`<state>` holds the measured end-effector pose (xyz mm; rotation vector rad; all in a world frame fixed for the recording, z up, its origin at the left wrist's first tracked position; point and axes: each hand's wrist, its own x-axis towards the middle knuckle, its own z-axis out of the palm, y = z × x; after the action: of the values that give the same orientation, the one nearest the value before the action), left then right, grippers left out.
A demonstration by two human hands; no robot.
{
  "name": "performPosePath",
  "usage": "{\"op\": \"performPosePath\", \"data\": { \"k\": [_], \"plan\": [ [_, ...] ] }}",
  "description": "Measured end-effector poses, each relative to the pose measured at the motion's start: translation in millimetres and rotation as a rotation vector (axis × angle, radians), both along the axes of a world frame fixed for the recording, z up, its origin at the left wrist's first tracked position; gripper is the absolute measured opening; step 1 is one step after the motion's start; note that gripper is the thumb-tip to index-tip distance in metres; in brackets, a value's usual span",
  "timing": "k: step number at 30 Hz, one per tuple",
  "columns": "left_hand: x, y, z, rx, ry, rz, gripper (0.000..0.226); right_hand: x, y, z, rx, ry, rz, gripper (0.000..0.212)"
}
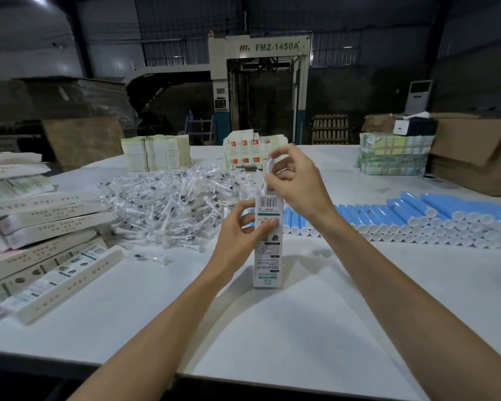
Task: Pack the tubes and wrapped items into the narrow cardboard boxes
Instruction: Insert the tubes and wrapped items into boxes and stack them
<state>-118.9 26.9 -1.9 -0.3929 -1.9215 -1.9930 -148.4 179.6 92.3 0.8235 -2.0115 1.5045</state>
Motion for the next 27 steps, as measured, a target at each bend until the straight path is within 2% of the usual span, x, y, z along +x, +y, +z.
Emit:
{"op": "performPosePath", "data": {
  "k": [5,8,11,13,15,17,20,22,24,27],
  "plan": [
    [1,0,0,-0.005,0.018,-0.008,0.050,1,-1,-6,0.182,0.065,-0.093,0.016],
    [1,-1,-1,-0.007,0.028,-0.025,0.066,-1,3,-12,0.311,0.084,-0.118,0.005],
    [0,-2,-2,-0.017,0.062,-0.045,0.077,-4,3,-23,0.399,0.046,-0.135,0.019],
    [0,-2,-3,-0.023,0.077,-0.051,0.077,-3,3,-30,0.294,0.048,-0.124,0.019],
    [1,-2,-3,-0.025,0.081,-0.050,0.074,-4,7,-36,0.096,0.051,-0.119,0.017],
    [2,-3,-2,-0.030,0.086,-0.046,0.071,-6,14,-44,-0.026,-0.016,-0.076,0.019],
    [5,-1,-1,-0.038,0.113,-0.039,0.069,-5,20,-69,0.037,-0.108,0.074,0.034],
    [7,0,0,-0.046,0.135,-0.023,0.067,-4,21,-81,0.008,-0.151,0.178,0.044],
    [8,-1,2,-0.046,0.124,-0.025,0.067,-5,20,-83,-0.036,-0.160,0.228,0.045],
    [8,-2,2,-0.070,0.115,-0.028,0.065,-5,19,-81,-0.027,-0.142,0.255,0.035]
  ]
}}
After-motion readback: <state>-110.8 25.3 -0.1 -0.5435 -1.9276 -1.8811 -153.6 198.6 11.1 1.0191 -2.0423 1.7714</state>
